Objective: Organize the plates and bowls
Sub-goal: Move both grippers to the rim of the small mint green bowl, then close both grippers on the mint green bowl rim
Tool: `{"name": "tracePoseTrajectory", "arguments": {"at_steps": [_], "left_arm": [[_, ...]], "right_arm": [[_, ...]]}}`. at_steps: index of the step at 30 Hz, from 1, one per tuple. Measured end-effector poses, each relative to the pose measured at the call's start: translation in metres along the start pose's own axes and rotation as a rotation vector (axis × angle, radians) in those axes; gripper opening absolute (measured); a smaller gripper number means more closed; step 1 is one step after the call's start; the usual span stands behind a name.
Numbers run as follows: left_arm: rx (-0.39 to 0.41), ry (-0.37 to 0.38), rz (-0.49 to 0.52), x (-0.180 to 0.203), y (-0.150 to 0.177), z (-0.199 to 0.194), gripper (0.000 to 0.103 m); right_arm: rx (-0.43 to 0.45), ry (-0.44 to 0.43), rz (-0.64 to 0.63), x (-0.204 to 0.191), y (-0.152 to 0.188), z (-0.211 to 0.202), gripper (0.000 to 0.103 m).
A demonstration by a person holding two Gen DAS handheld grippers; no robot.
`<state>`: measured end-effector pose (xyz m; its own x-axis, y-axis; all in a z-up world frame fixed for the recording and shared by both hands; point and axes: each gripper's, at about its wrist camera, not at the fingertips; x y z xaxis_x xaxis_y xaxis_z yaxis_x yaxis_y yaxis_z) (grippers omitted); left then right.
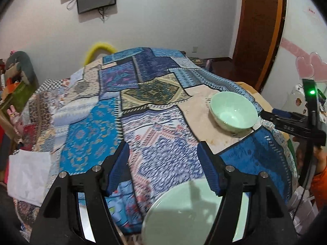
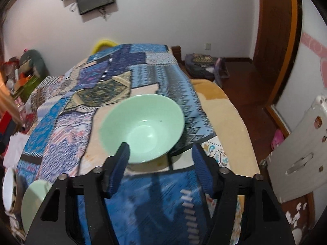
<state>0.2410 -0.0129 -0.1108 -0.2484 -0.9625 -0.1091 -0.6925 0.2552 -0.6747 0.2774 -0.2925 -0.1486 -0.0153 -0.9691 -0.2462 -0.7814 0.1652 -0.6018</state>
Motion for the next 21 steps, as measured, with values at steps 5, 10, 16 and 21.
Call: {"name": "tracePoseTrajectory", "arguments": {"at_steps": [5, 10, 16, 21], "left_arm": [[-0.031, -0.001, 0.048, 0.013, -0.017, 0.034, 0.068], [-0.056, 0.016, 0.065, 0.02, -0.028, 0.058, 0.068], [-0.107, 0.039, 0.078, 0.027, -0.032, 0.085, 0.068], [-0.125, 0.058, 0.088, 0.033, -0.031, 0.098, 0.068]], "right_arm": [[-0.06, -0.009, 0.039, 0.012, -0.008, 0.029, 0.031], [-0.097, -0.001, 0.058, 0.017, -0.015, 0.056, 0.029], [-0.131, -0.014, 0.054, 0.017, -0.019, 0.079, 0.013], [-0.141, -0.043, 0.0, 0.011, -0.014, 0.077, 0.014]]}}
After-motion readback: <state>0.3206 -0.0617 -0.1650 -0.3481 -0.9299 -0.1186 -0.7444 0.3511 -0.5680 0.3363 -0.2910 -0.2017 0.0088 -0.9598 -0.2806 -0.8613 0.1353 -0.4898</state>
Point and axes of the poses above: each gripper's, at about its wrist camera, not at the fingertips, and z roughly the way its jaws point, x to its right, y to its underside, and after that the axes turned 9 degrees about z, right-handed
